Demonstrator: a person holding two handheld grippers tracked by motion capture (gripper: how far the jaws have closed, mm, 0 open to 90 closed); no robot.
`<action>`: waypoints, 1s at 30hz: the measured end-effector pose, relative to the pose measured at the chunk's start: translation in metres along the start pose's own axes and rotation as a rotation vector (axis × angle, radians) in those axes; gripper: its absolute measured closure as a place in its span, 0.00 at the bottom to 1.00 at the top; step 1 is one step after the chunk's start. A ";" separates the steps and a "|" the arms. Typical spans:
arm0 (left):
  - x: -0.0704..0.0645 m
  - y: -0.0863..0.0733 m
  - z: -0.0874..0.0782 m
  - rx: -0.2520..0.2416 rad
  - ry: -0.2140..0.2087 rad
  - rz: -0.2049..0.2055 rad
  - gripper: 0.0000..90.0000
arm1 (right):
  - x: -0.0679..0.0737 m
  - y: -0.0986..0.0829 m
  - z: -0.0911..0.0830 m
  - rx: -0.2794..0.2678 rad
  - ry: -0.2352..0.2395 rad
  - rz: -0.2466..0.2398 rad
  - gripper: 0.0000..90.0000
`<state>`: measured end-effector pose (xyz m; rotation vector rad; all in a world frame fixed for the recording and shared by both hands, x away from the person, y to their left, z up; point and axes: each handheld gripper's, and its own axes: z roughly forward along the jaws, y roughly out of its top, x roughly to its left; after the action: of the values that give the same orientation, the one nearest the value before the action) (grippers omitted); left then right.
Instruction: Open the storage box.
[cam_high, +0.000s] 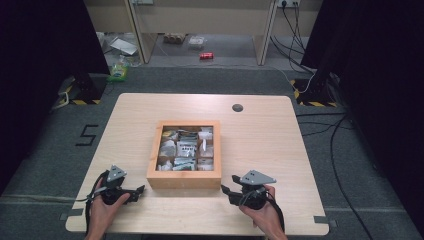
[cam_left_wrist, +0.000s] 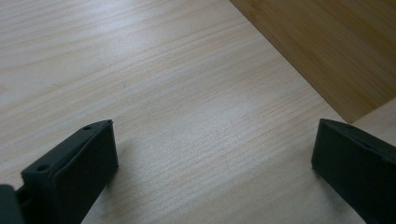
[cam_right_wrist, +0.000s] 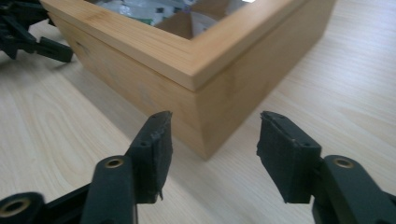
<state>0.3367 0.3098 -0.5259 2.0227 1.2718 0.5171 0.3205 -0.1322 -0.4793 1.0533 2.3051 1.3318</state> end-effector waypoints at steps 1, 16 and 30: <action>0.000 0.000 0.000 0.000 0.000 0.000 0.00 | 0.002 0.001 0.002 -0.006 0.004 -0.006 0.52; 0.000 0.000 0.000 0.000 0.000 0.000 0.00 | 0.007 0.008 0.022 -0.025 0.017 -0.036 0.64; 0.000 0.000 0.000 0.000 0.000 0.000 0.00 | 0.010 0.017 0.019 -0.073 -0.001 -0.062 0.67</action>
<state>0.3367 0.3098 -0.5258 2.0225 1.2719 0.5174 0.3316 -0.1081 -0.4739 0.9514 2.2512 1.3803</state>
